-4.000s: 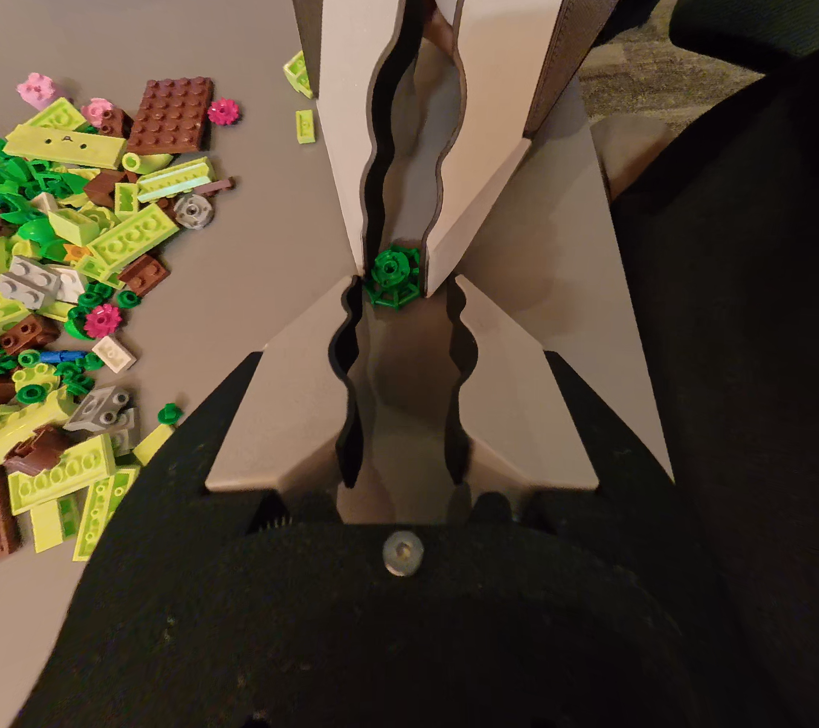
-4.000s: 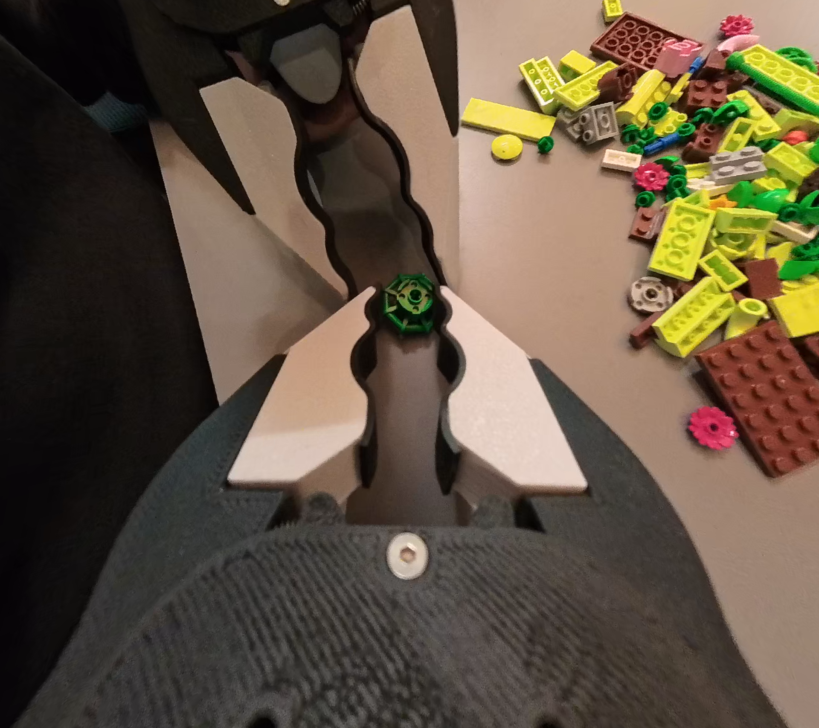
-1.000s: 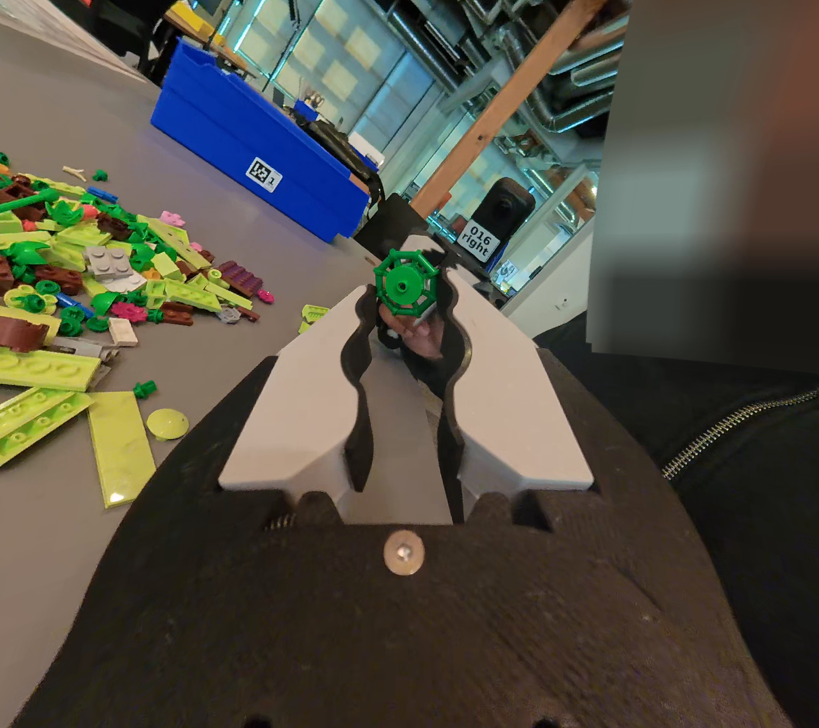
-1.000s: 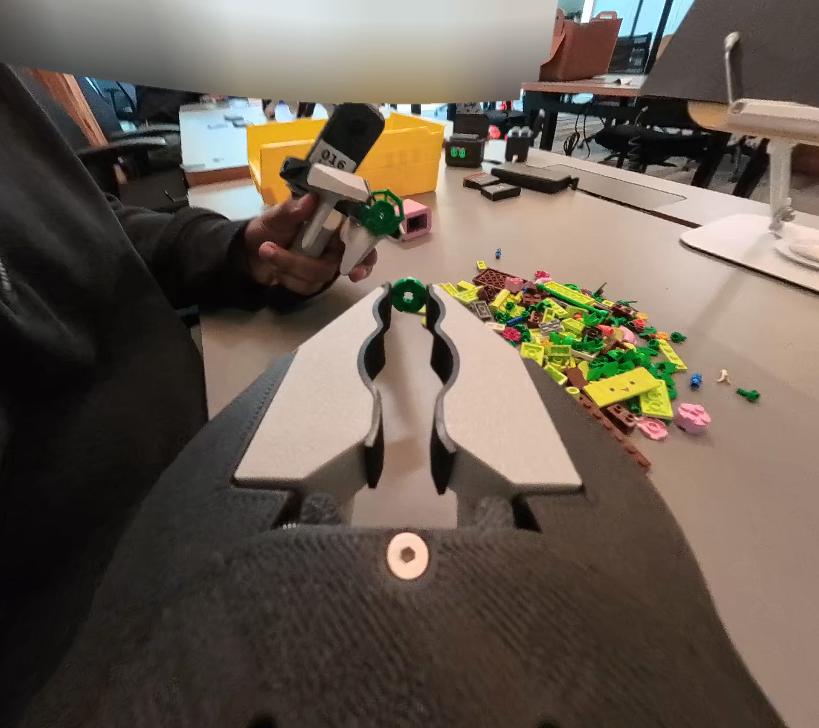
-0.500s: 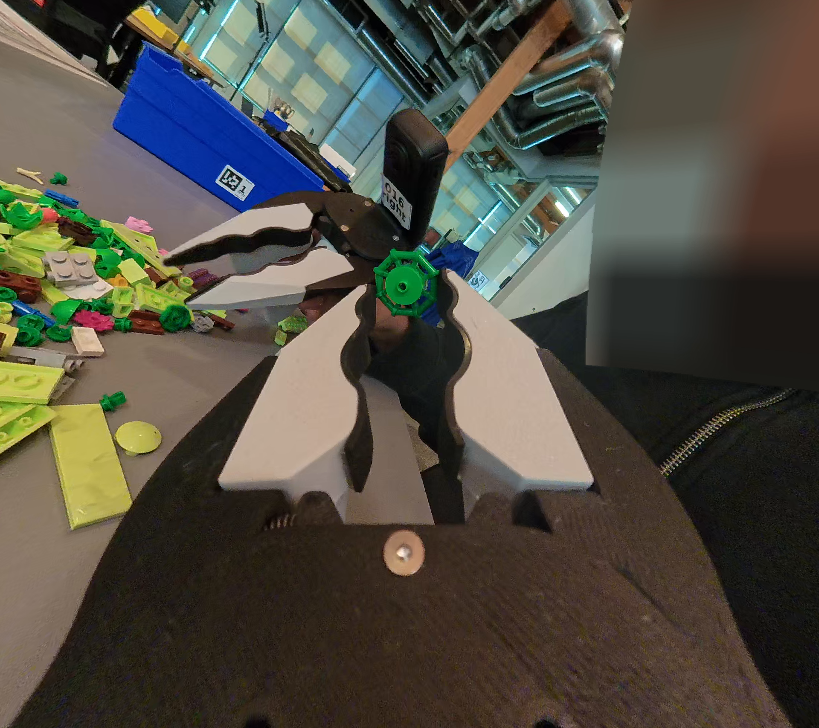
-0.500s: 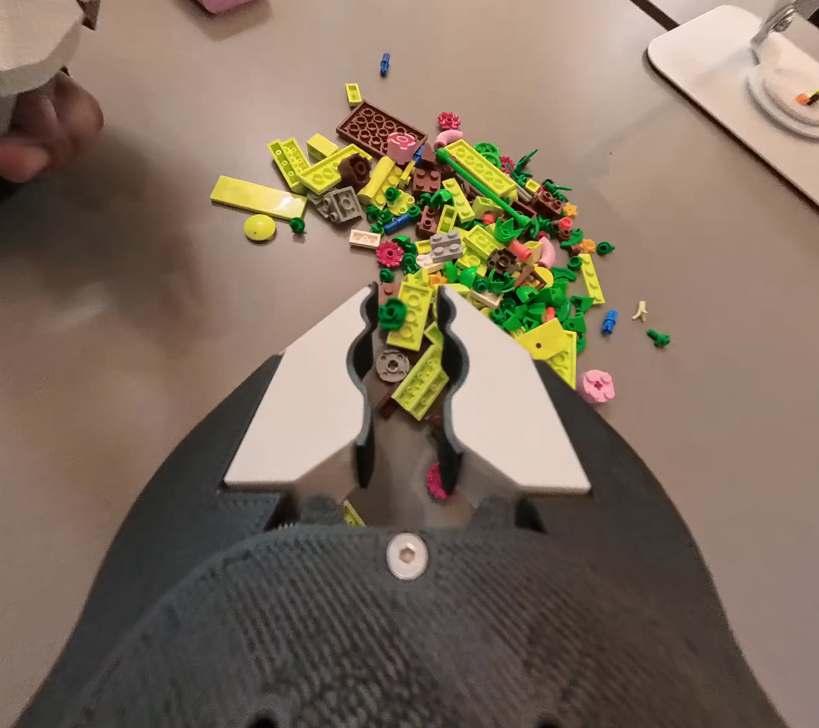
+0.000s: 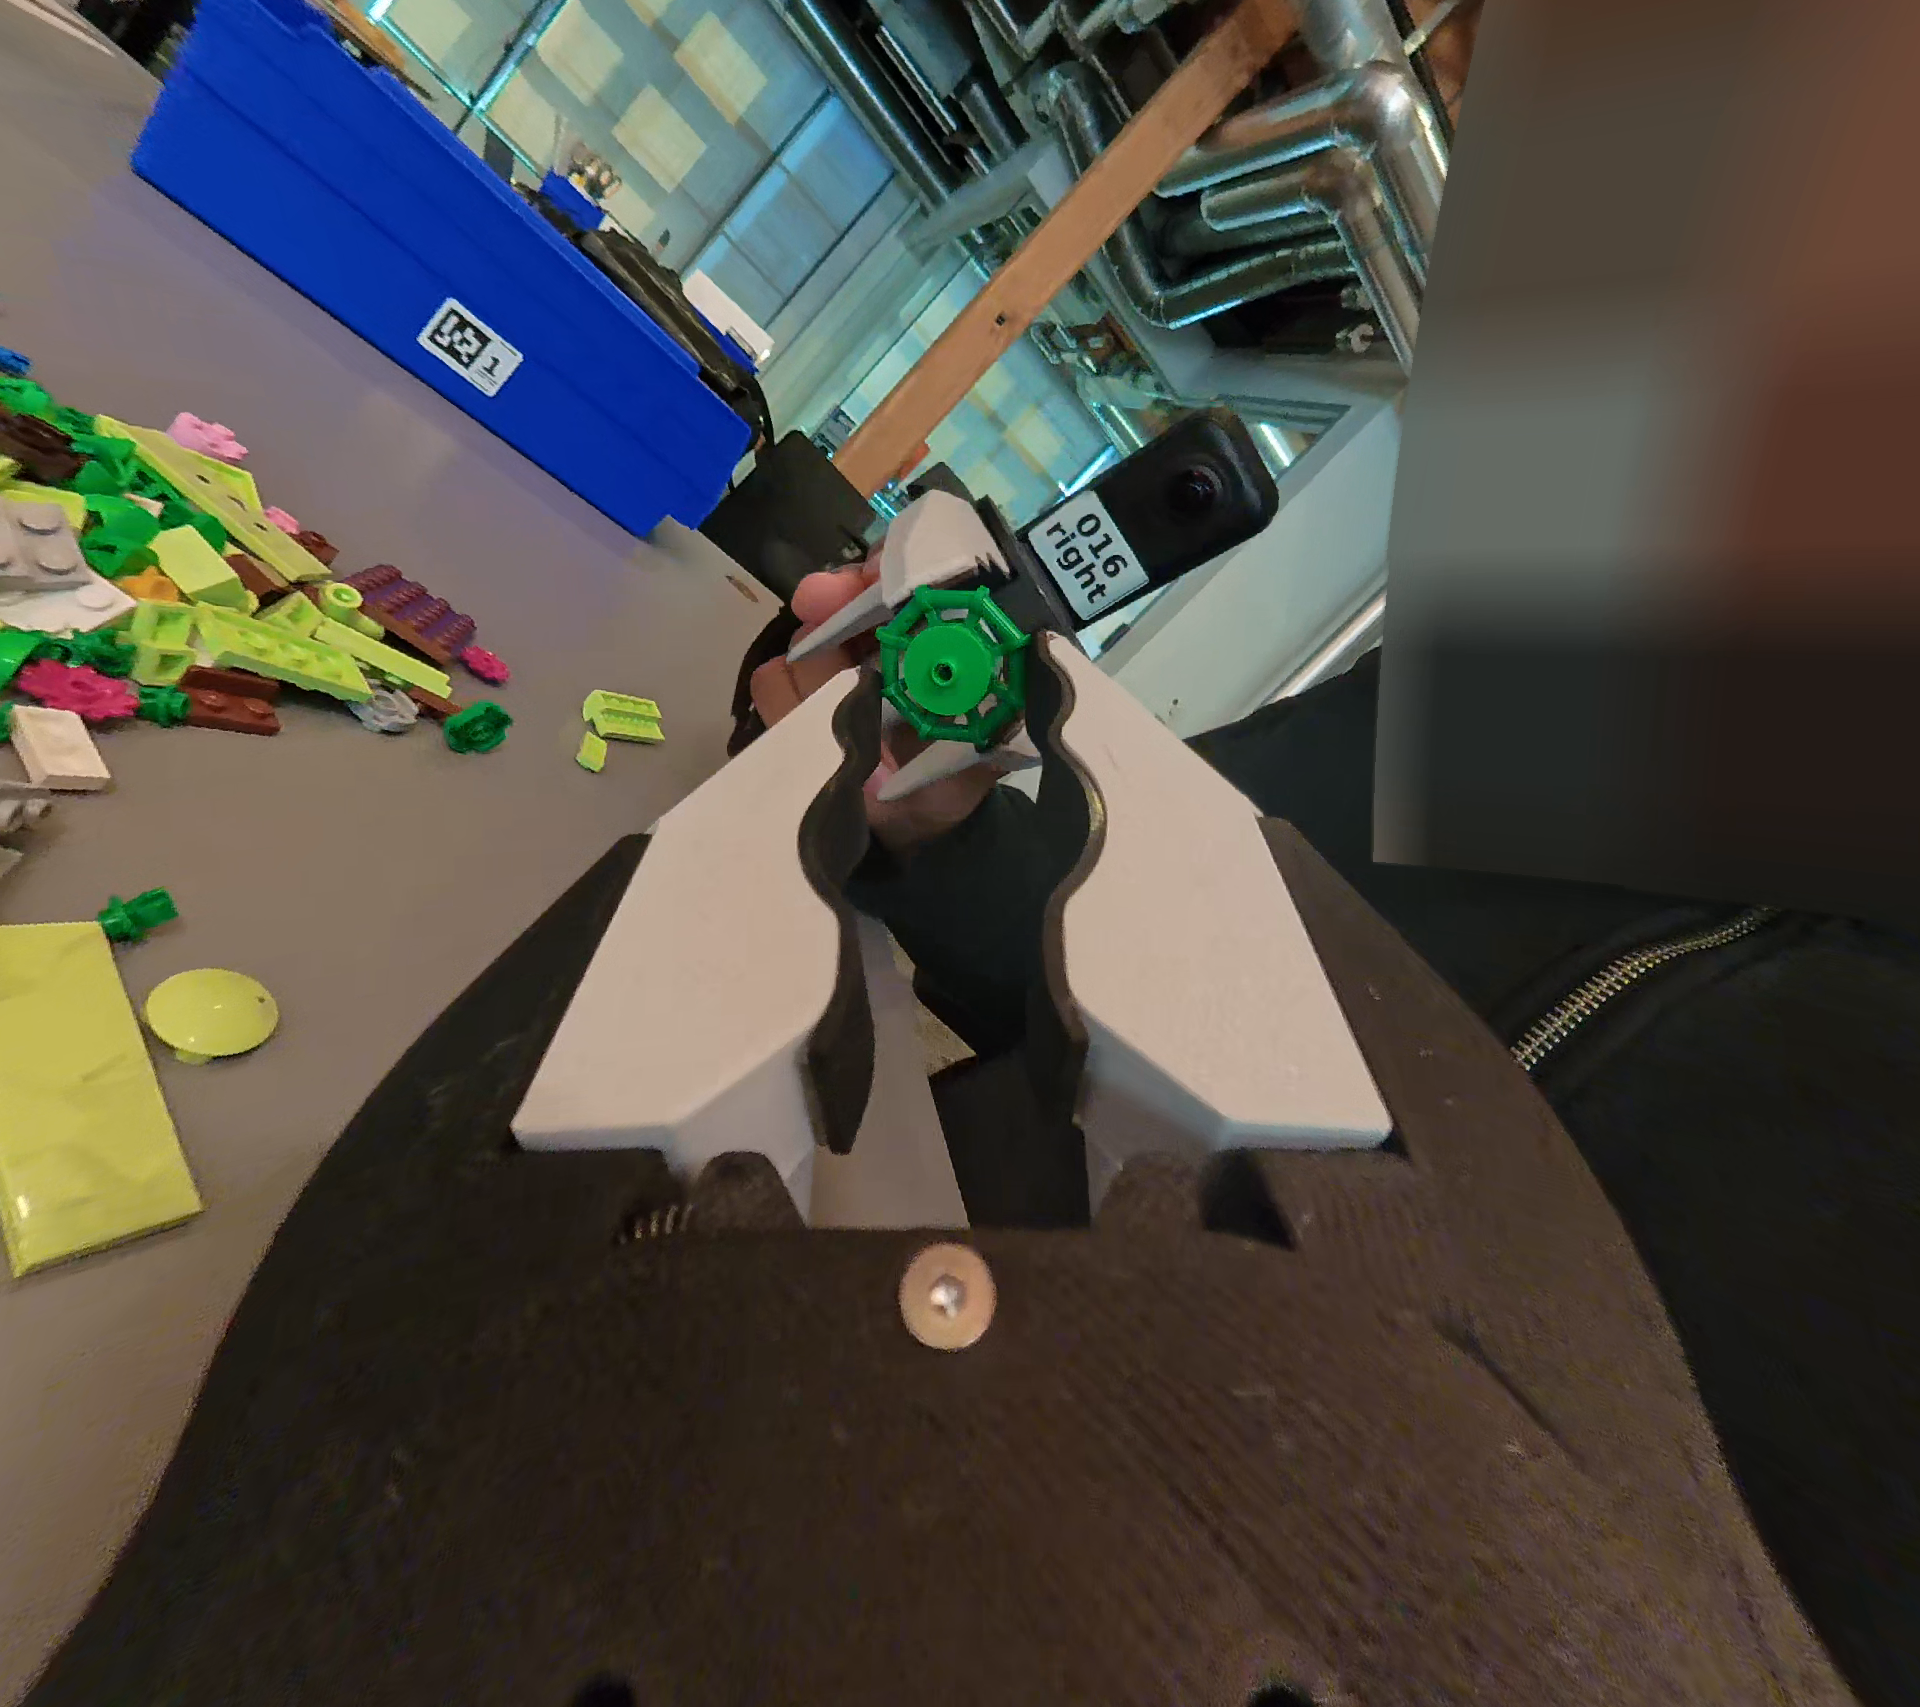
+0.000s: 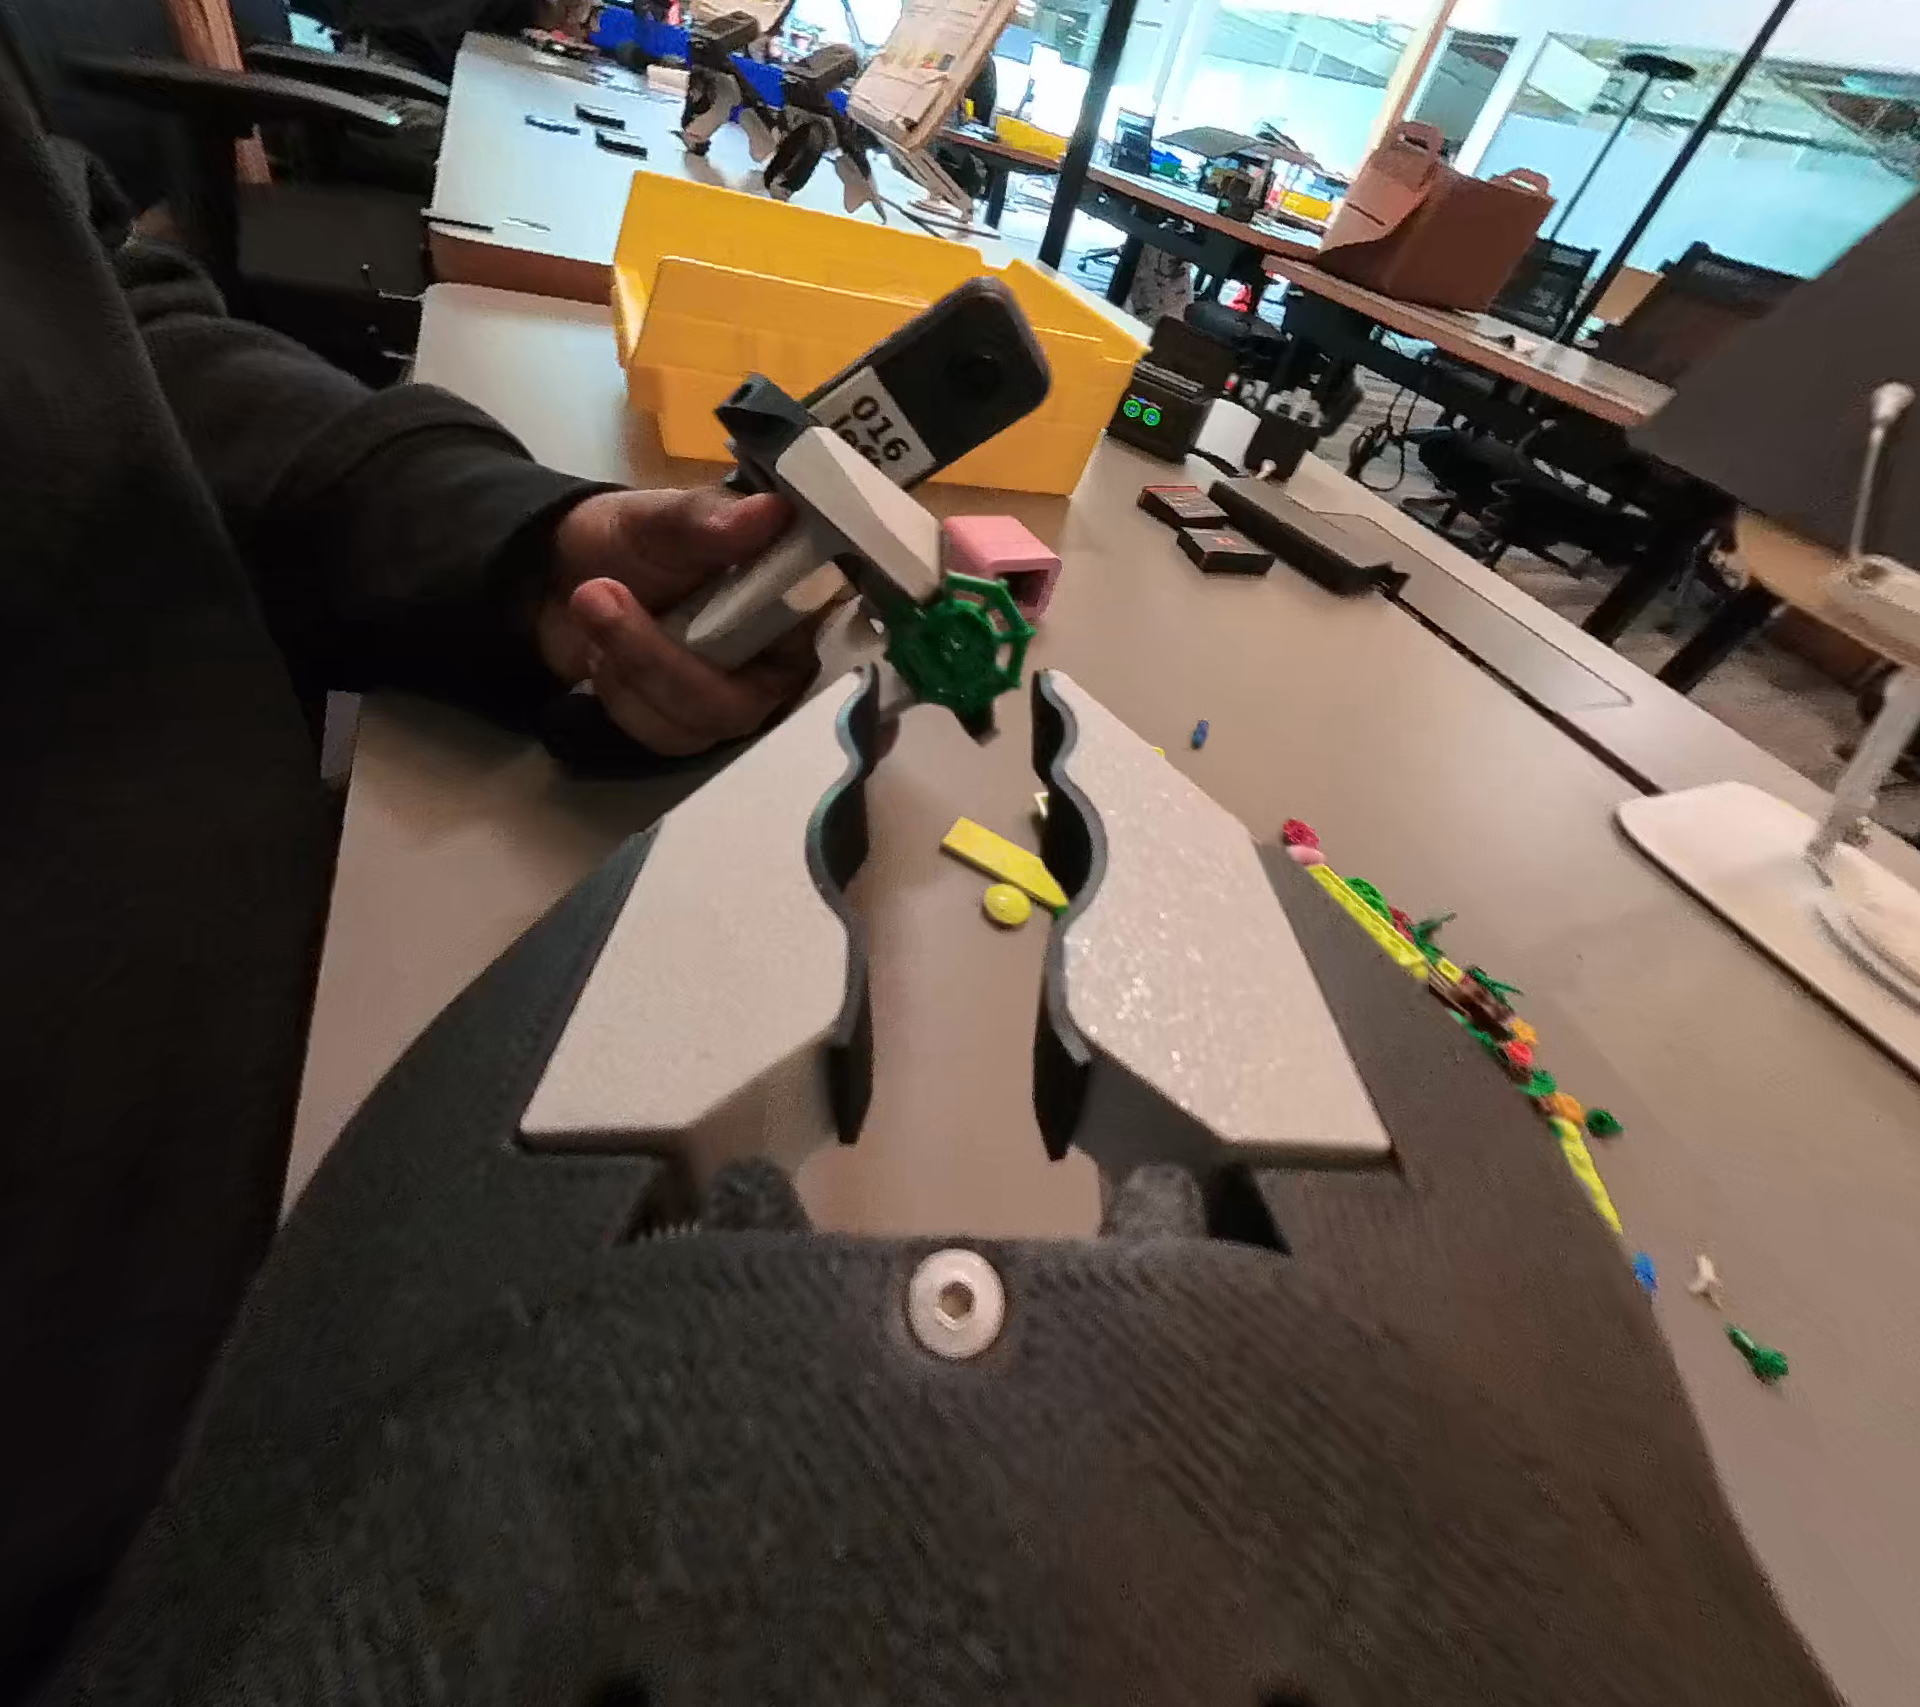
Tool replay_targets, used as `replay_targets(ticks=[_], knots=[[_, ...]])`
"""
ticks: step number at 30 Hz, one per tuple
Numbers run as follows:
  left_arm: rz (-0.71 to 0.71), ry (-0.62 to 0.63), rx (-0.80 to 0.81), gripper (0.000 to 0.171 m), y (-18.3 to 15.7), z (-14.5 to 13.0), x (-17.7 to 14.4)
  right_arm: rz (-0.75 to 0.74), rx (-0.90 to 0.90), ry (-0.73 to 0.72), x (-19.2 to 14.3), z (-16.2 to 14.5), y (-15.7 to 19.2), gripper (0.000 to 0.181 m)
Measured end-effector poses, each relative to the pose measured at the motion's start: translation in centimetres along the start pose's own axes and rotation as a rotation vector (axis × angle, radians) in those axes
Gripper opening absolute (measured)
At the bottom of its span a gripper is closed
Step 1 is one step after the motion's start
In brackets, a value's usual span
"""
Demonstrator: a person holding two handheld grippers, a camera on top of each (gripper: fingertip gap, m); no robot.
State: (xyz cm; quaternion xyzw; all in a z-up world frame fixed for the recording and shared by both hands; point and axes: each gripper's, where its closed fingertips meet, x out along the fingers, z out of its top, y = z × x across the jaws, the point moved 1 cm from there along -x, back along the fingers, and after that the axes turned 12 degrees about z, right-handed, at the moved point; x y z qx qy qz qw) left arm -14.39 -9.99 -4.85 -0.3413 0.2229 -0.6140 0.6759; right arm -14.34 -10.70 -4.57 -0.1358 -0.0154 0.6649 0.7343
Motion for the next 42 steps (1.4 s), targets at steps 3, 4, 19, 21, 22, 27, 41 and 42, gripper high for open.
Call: replay_targets(ticks=[3,4,19,21,22,27,41,42], knots=[[-0.007,0.009,-0.013,0.026,0.0,-0.2,0.1,-0.003,-0.017,0.012,0.5,0.0,0.1,0.023],[-0.012,0.01,-0.022,0.026,0.0,-0.2,0.1,-0.004,-0.016,0.01,0.5,0.0,0.1,0.023],[0.044,0.047,0.102,0.027,0.1,-0.8,0.2,0.077,0.131,-0.039,0.4,-0.1,0.3,0.015],[0.067,0.066,0.14,0.027,0.2,-1.2,0.2,0.111,0.17,-0.032,0.3,-0.4,0.6,0.014],[0.068,0.074,0.149,0.027,0.2,-1.3,0.2,0.127,0.188,-0.032,0.3,-0.5,0.7,0.014],[0.055,0.106,0.151,0.027,0.0,-1.8,0.4,0.133,0.188,-0.012,0.1,-0.7,1.0,0.012],[0.119,-0.154,0.022,0.025,1.7,2.9,-2.5,0.03,0.362,-0.185,-3.7,0.3,-1.5,0.0],[0.134,-0.202,0.009,0.025,2.3,3.9,-3.9,0.015,0.403,-0.223,-5.3,0.3,-2.2,0.0]])
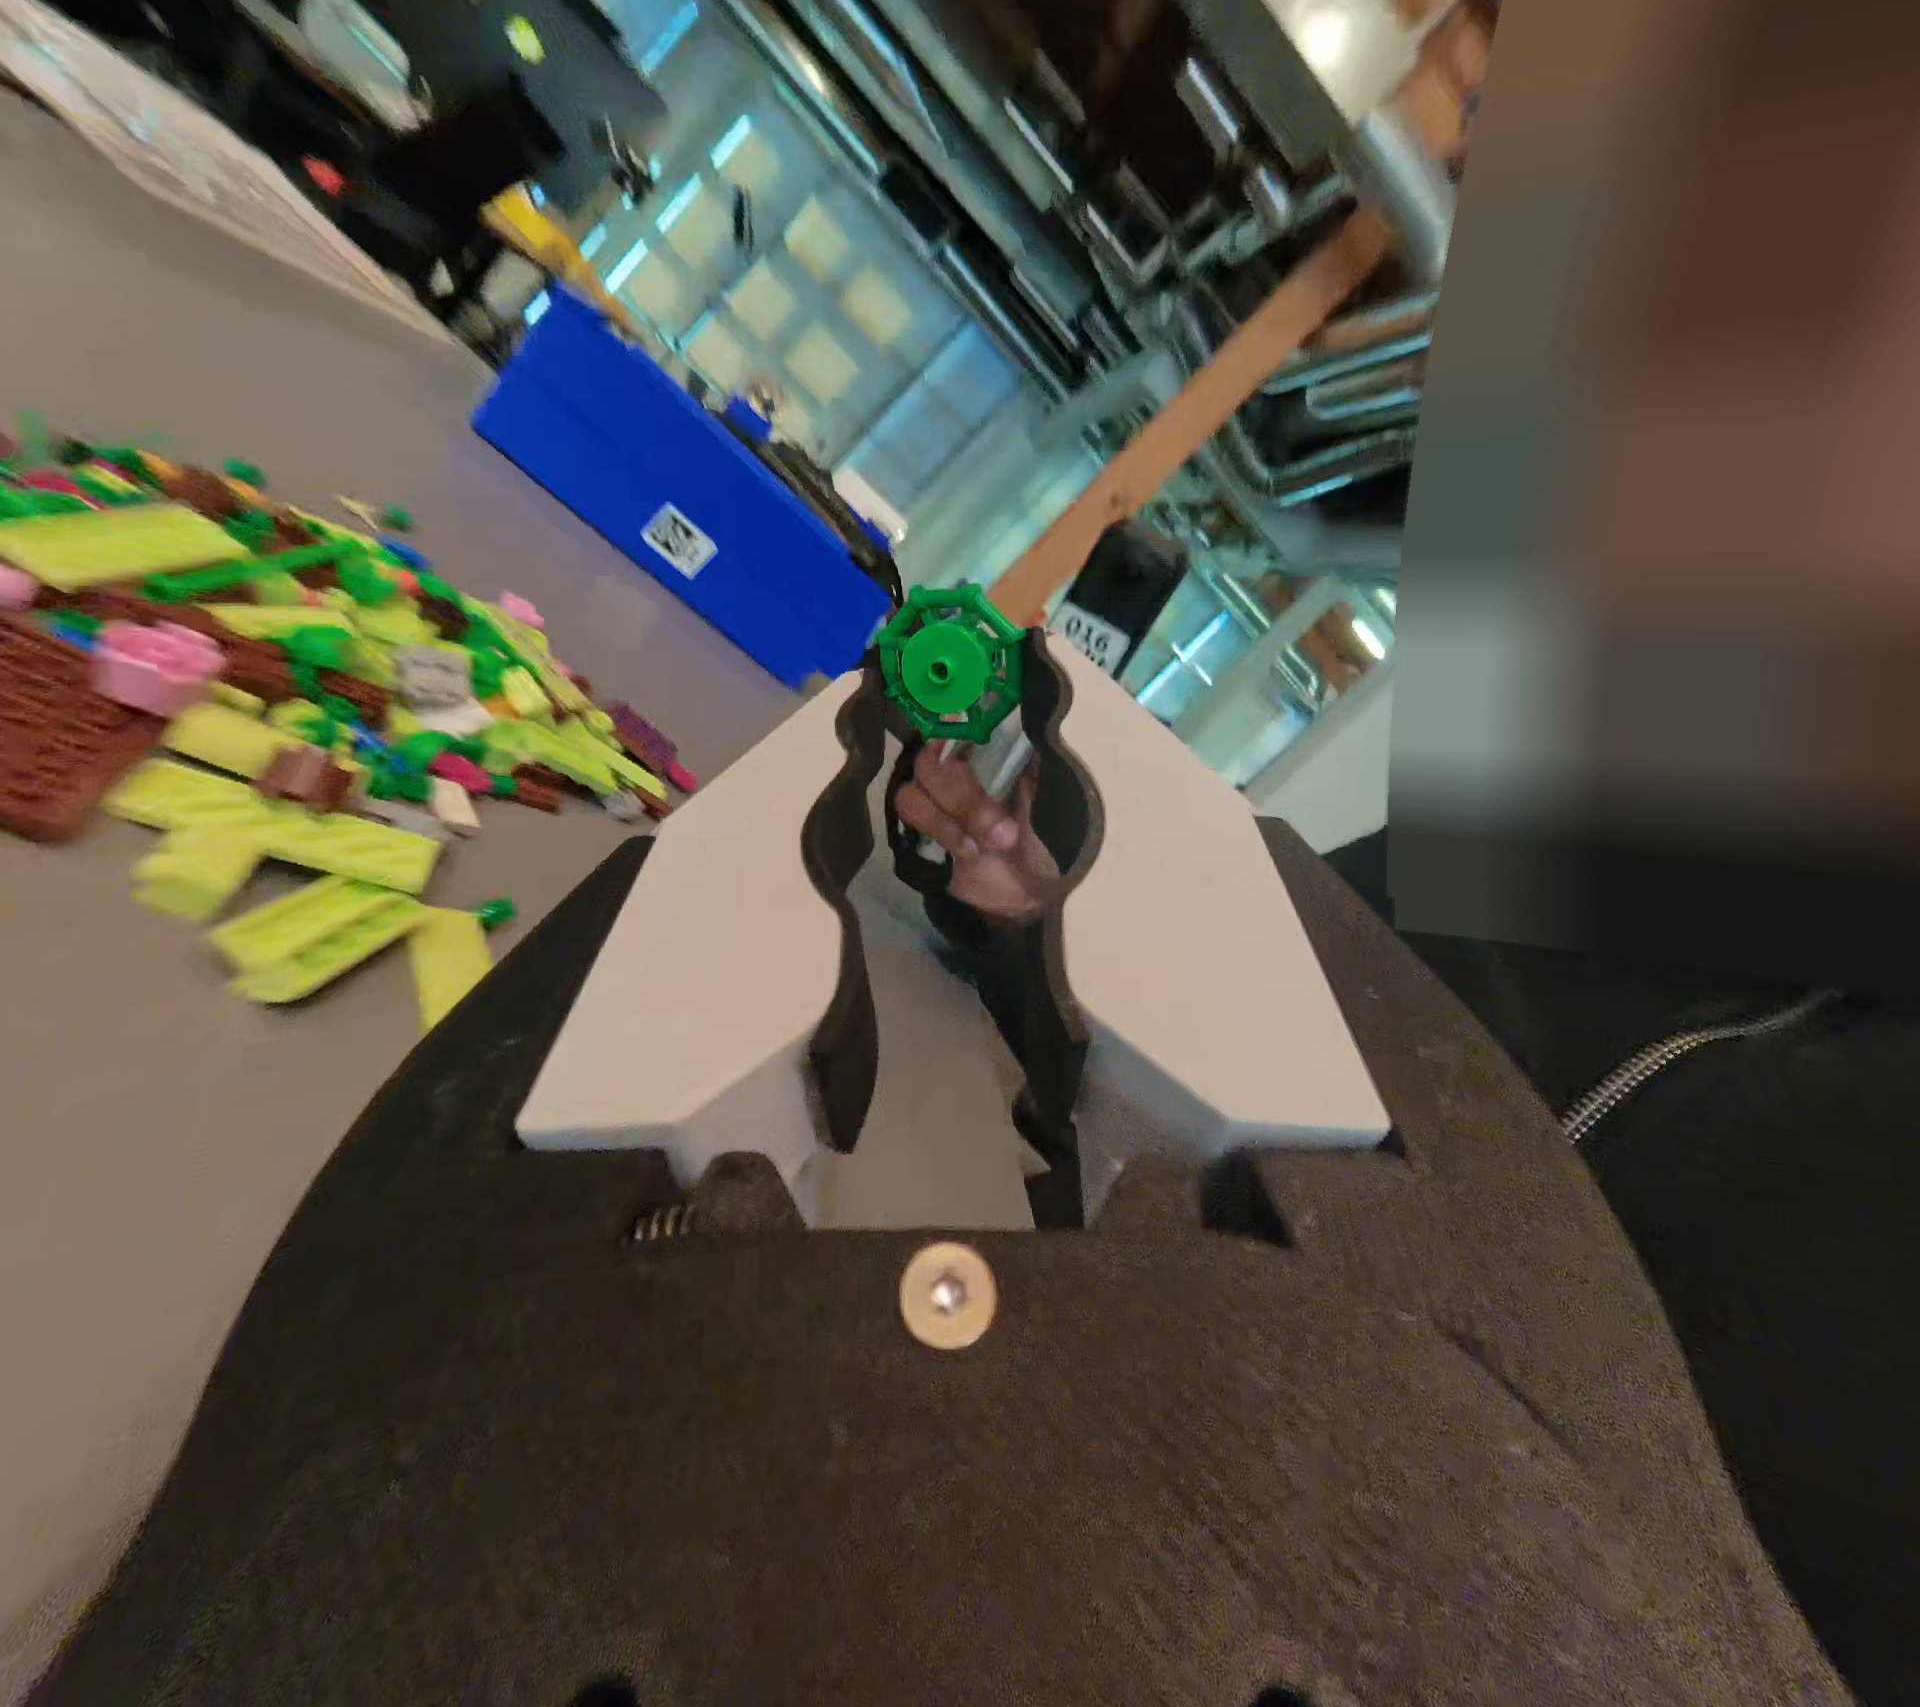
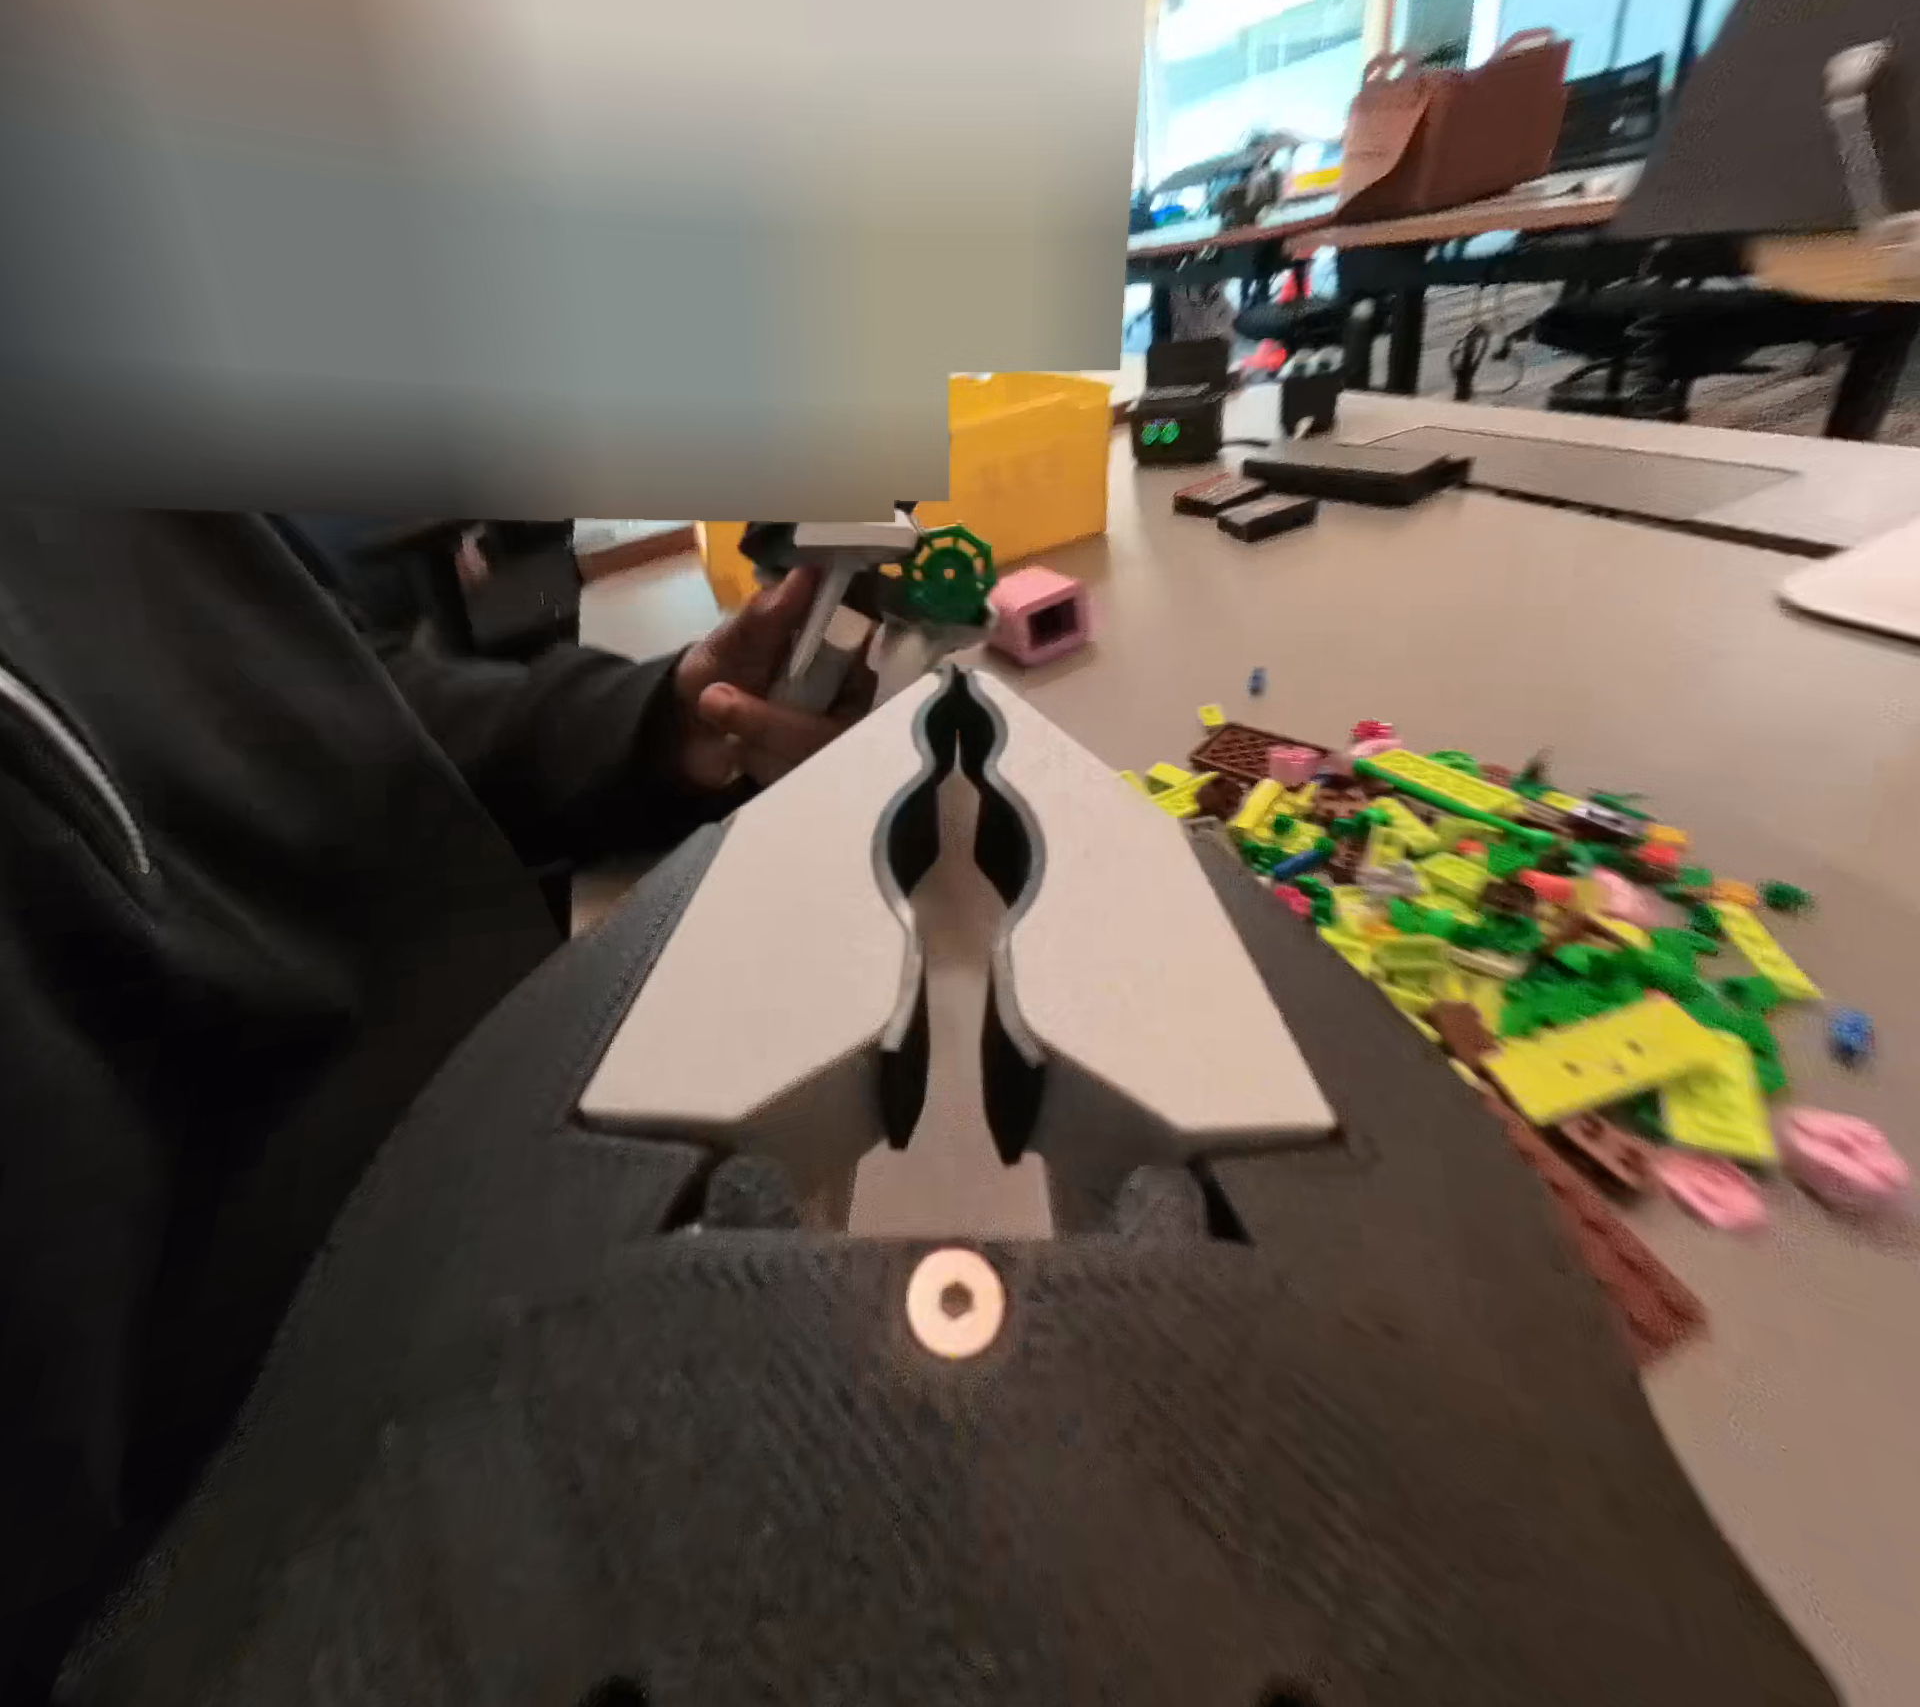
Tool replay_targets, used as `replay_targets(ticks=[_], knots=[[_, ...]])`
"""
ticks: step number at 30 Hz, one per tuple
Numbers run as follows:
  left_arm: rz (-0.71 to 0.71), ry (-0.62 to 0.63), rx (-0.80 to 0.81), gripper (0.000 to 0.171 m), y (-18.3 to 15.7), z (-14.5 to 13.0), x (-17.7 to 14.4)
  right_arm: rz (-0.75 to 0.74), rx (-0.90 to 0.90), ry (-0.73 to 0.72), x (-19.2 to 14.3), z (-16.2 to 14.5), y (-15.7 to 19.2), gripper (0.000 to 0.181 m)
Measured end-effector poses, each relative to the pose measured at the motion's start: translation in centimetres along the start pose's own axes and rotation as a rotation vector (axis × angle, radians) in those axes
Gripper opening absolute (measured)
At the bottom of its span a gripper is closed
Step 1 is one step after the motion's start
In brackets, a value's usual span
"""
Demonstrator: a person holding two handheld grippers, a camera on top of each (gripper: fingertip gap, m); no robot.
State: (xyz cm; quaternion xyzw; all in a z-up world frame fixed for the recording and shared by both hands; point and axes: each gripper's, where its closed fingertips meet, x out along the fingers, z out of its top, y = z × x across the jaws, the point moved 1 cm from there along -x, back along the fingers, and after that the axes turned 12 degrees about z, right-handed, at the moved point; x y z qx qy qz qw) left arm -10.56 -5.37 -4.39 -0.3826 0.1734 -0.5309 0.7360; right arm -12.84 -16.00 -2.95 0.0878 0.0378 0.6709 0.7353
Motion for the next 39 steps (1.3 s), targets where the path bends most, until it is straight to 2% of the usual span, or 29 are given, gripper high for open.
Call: replay_targets(ticks=[1,3,5,9,13,18,26,28,31,39], knots=[[0.01,-0.01,0.031,0.026,0.0,0.4,-0.5,-0.036,-0.002,0.017,-1.0,-0.3,-0.6,0.0],[0.011,0.037,0.082,0.026,-0.4,-0.7,0.1,-0.095,-0.041,0.12,-1.2,-1.9,-1.1,0.0],[-0.074,0.047,0.008,0.026,-1.5,-1.1,0.8,-0.101,-0.103,0.16,0.3,-2.5,-0.6,0.0],[-0.105,0.092,0.011,0.026,-2.0,-2.1,1.4,-0.055,-0.227,0.144,4.1,-2.3,1.0,0.006],[-0.099,0.13,0.033,0.026,-2.1,-3.0,1.7,-0.017,-0.238,0.101,6.2,-2.1,1.7,0.014],[-0.129,0.184,0.052,0.026,-2.7,-4.0,1.9,-0.025,-0.265,0.083,6.1,-1.8,1.7,0.015],[-0.16,0.23,0.002,0.026,-2.9,-4.7,2.1,-0.01,-0.309,0.14,6.2,-2.2,2.1,0.015],[-0.148,0.233,0.022,0.026,-2.9,-4.8,2.1,-0.014,-0.307,0.159,6.2,-2.4,2.1,0.015],[-0.085,0.239,0.146,0.025,-2.5,-5.2,2.1,-0.001,-0.234,0.197,6.1,-2.8,1.9,0.012],[-0.035,0.246,0.287,0.025,-2.7,-5.7,2.2,0.093,-0.038,0.152,5.7,-3.2,2.1,0.012]])
